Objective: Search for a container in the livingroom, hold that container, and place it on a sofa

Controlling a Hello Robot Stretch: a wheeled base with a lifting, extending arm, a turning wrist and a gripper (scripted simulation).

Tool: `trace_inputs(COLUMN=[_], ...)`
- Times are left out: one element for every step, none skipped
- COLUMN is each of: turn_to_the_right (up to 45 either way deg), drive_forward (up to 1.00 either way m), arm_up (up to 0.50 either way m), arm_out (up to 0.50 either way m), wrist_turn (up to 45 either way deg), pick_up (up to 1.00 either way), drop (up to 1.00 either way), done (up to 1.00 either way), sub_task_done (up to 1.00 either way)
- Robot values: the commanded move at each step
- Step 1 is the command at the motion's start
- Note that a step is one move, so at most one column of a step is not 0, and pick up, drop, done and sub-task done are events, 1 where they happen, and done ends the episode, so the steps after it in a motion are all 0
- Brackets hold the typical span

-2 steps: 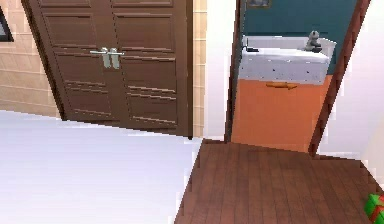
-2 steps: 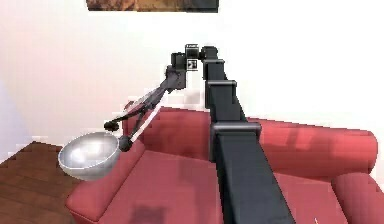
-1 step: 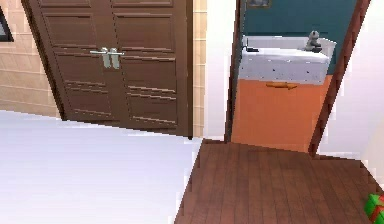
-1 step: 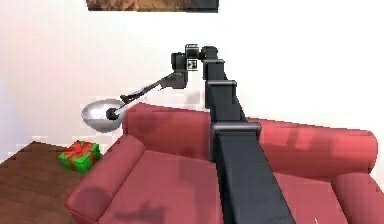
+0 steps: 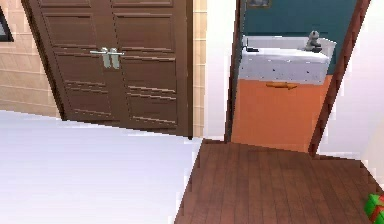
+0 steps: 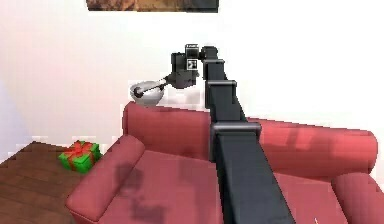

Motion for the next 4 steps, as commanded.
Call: trace_inputs(turn_to_the_right=[0.0, 0.0, 0.0, 0.0], drive_forward=[0.0, 0.0, 0.0, 0.0], arm_up=[0.0, 0.0, -0.4, -0.32], arm_out=[0.0, 0.0, 0.0, 0.0], wrist_turn=[45.0, 42.0, 0.0, 0.0], pick_up=[0.0, 0.0, 0.0, 0.0], drop=[0.0, 0.0, 0.0, 0.0], done=[0.0, 0.0, 0.0, 0.0], sub_task_done=[0.0, 0.0, 0.0, 0.0])
